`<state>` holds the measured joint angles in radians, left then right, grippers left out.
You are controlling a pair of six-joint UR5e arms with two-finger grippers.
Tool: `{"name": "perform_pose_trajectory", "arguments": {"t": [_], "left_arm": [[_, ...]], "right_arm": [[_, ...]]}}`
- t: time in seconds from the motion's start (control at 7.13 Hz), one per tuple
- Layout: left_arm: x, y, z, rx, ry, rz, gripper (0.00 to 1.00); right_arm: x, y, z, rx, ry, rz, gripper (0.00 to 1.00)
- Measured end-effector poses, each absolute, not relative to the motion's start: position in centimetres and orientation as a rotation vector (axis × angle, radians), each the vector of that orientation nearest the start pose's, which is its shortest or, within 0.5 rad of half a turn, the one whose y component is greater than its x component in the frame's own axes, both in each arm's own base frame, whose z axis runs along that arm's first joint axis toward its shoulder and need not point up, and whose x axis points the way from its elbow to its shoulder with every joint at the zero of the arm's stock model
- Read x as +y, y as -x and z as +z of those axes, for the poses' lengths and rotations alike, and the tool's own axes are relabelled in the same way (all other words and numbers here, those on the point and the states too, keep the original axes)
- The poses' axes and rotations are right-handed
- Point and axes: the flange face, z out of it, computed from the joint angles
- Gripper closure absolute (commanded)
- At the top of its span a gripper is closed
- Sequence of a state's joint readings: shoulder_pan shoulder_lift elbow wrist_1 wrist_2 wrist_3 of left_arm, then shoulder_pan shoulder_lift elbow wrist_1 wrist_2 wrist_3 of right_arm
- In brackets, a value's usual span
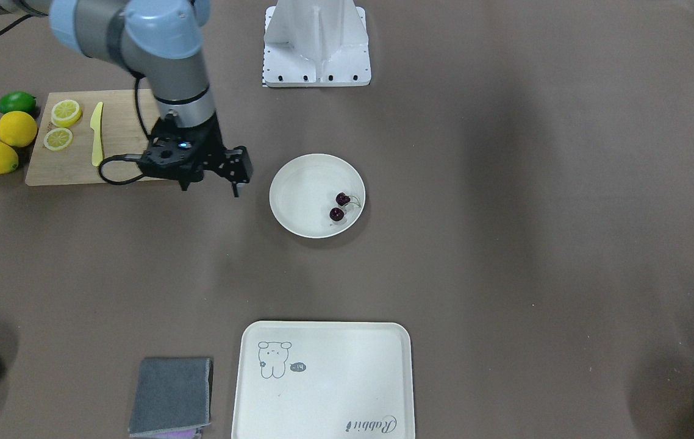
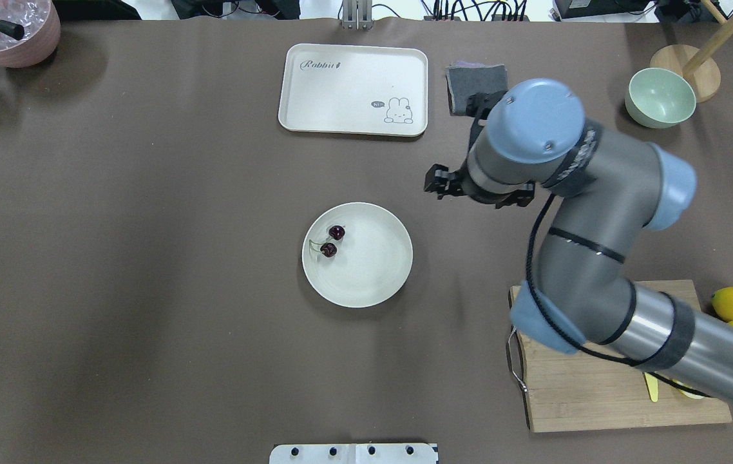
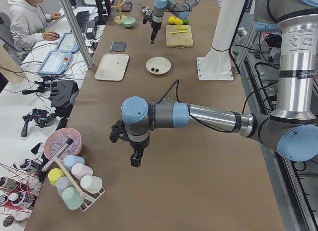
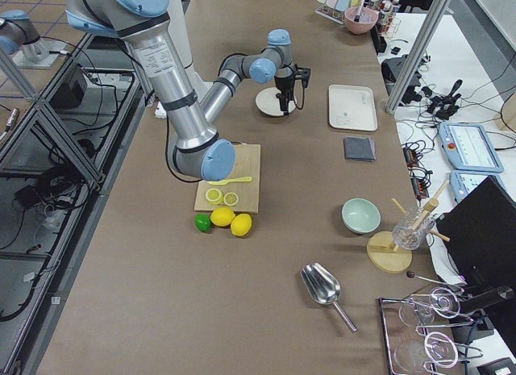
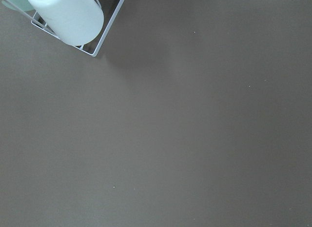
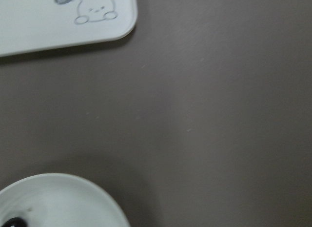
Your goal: Place red cherry on plate
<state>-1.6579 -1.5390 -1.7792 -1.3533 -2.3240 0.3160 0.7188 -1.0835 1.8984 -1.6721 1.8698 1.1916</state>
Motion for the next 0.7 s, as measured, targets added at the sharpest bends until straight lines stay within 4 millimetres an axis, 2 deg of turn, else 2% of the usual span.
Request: {"name": "perform_pose_trajectory", "arguments": {"t": [0.14,0.28,0.7], "left_arm": [[-46.2,10.5,59.5,0.747,-0.114,0.204,0.02],[-46.2,10.5,59.4,0.747,-0.115,0.204,0.02],[-46.2,10.5,59.3,0.746,-0.118,0.206,0.02]], "right_arm": [[-49.2,32.2,29.4,-0.730,-0.139,0.171,0.00],[-49.4,25.9,33.4,-0.693,-0.153,0.121,0.00],[-48.5,6.6,45.2,-0.599,-0.173,-0.049,0.00]]}}
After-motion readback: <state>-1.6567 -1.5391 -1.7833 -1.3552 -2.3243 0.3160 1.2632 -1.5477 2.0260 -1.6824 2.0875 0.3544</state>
